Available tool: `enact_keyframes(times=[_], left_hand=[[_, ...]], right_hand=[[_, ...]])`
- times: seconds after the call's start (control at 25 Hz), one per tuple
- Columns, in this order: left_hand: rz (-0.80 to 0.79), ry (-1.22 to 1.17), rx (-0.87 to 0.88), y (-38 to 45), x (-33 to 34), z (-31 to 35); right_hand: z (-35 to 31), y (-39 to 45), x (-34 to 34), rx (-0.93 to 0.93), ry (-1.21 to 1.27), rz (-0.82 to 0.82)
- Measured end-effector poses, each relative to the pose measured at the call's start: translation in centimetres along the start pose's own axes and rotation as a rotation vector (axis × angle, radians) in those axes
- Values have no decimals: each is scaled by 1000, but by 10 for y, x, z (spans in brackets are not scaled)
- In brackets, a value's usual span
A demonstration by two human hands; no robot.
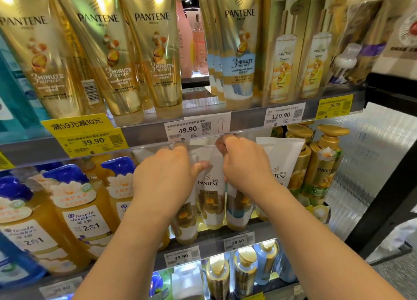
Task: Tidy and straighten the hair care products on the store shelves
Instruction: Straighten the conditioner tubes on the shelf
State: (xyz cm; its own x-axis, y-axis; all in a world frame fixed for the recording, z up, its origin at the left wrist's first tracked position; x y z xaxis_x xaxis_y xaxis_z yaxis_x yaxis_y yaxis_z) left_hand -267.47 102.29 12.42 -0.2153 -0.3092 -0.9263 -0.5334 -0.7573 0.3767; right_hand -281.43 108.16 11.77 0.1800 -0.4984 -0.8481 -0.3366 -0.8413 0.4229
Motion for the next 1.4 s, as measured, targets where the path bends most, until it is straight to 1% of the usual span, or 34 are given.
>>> enact_keyframes(times=[0.08, 0.24, 0.4, 0.48, 0.6, 0.8, 1.0, 1.16, 1.24, 1.32, 1.4], left_hand=[[-43, 53, -36, 1, 3, -1], [-30, 33, -22, 4, 2, -1], [-36, -28, -16, 3, 2, 1], [-33, -46, -8, 3, 3, 3], [-27, -78, 9, 3, 2, 5], [3, -147, 61, 5, -1, 14], [7, -141, 25, 5, -2, 14], [22, -136, 2, 4, -5, 14], [1, -163, 3, 4, -4, 14], [-59, -223, -2, 3, -1, 12], [-126, -207, 7, 2, 1, 7]], right_hand=[[2, 0, -2, -18, 14, -51], [2, 3, -6, -64, 18, -125], [10, -4, -15, -90, -79, -56], [15, -6, -14, -77, -148, -54], [16, -8, -11, -85, -140, -74], [24, -8, -20, -99, -149, -42], [36, -3, -30, -107, -164, -77], [31, -5, -29, -179, -156, -71], [27, -6, -28, -205, -157, -64], [24, -9, -27, -213, -150, -62], [25, -12, -23, -201, -154, -70]])
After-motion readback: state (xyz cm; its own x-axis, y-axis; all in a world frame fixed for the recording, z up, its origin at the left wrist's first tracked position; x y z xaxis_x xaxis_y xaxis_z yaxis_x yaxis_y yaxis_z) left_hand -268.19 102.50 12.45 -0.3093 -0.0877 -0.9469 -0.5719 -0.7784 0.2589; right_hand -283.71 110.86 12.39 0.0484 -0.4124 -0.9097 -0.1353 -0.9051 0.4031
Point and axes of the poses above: each hand's wrist, its own y-axis towards the middle knuckle, its own x-axis out of the palm, z = x × y, the point moved 8 cm from there along y, towards the middle knuckle, and after that the axes turned 6 degrees about -z, right-handed, at the moved point
